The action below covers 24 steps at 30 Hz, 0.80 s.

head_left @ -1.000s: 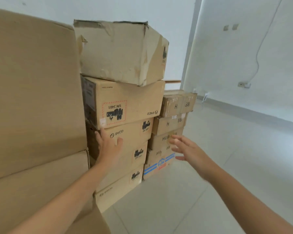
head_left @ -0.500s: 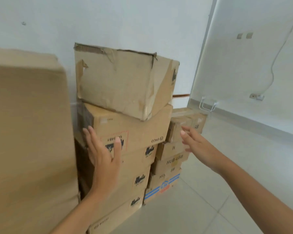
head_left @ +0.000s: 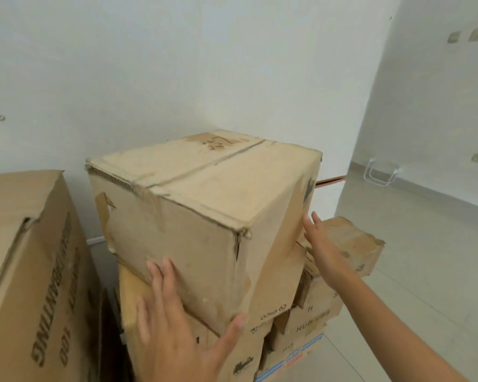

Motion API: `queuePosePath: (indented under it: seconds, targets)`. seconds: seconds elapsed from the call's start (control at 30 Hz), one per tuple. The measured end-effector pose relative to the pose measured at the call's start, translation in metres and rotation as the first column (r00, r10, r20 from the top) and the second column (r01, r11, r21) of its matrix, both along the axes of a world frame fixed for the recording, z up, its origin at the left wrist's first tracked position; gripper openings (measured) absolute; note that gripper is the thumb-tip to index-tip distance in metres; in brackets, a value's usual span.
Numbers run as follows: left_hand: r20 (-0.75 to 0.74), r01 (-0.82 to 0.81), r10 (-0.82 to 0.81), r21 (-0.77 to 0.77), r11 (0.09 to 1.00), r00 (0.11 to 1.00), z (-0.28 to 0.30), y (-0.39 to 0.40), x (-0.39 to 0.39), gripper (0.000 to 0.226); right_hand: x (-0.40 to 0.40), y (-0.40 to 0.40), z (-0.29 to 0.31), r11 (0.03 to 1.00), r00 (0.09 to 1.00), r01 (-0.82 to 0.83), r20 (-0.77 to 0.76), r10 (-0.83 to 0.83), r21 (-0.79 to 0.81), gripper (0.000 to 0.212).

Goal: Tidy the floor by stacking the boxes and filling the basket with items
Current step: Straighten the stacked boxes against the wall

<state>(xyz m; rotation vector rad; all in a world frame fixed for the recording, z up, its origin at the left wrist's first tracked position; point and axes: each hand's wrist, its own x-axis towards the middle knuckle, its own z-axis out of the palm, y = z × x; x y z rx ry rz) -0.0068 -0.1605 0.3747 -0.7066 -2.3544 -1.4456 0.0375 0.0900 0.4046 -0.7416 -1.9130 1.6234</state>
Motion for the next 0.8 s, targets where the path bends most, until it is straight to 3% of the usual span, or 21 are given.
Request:
queuePosePath:
  seconds: [0.1,0.2,0.27,0.33,0.4,0.5,0.6,0.8]
  targets:
    - [-0.089,-0.102,0.096,-0.074,0.992,0.991,-0.005,-0.005,-0.010,0.105,0.001,0.013,-0.013,0.997,0.996,-0.071,-0.051,0.070,-0.011,0.063]
    - [0.107,-0.332,0.320,0.130,0.934,0.941,-0.003,-0.009,-0.015,0.096,0.002,0.010,-0.027,0.991,0.981,-0.126,-0.142,0.131,0.046,0.044]
    - [0.247,-0.443,0.391,0.210,0.872,0.886,0.001,-0.011,-0.016,0.073,0.003,0.005,-0.033,0.979,0.958,-0.196,-0.200,0.204,0.059,0.049]
    - [0.308,-0.431,0.359,0.213,0.877,0.881,0.001,-0.010,-0.013,0.067,0.003,0.007,-0.040,0.971,0.939,-0.230,-0.247,0.240,0.068,0.065]
    - [0.301,-0.391,0.316,0.238,0.889,0.900,-0.005,-0.008,-0.011,0.068,0.004,0.012,-0.047,0.967,0.927,-0.248,-0.276,0.256,0.063,0.055]
    - [0.174,-0.376,0.337,0.288,0.881,0.925,-0.003,0.002,-0.011,0.070,0.006,0.017,-0.046,0.946,0.908,-0.303,-0.269,0.322,0.111,0.047]
    - [0.083,-0.362,0.353,0.277,0.890,0.932,-0.009,0.001,-0.017,0.036,0.006,0.017,-0.044,0.936,0.889,-0.331,-0.293,0.352,0.121,0.042]
    - [0.056,-0.322,0.321,0.321,0.891,0.945,-0.014,-0.008,-0.027,0.050,0.010,0.003,-0.056,0.995,0.881,0.002,-0.471,0.044,0.096,0.028]
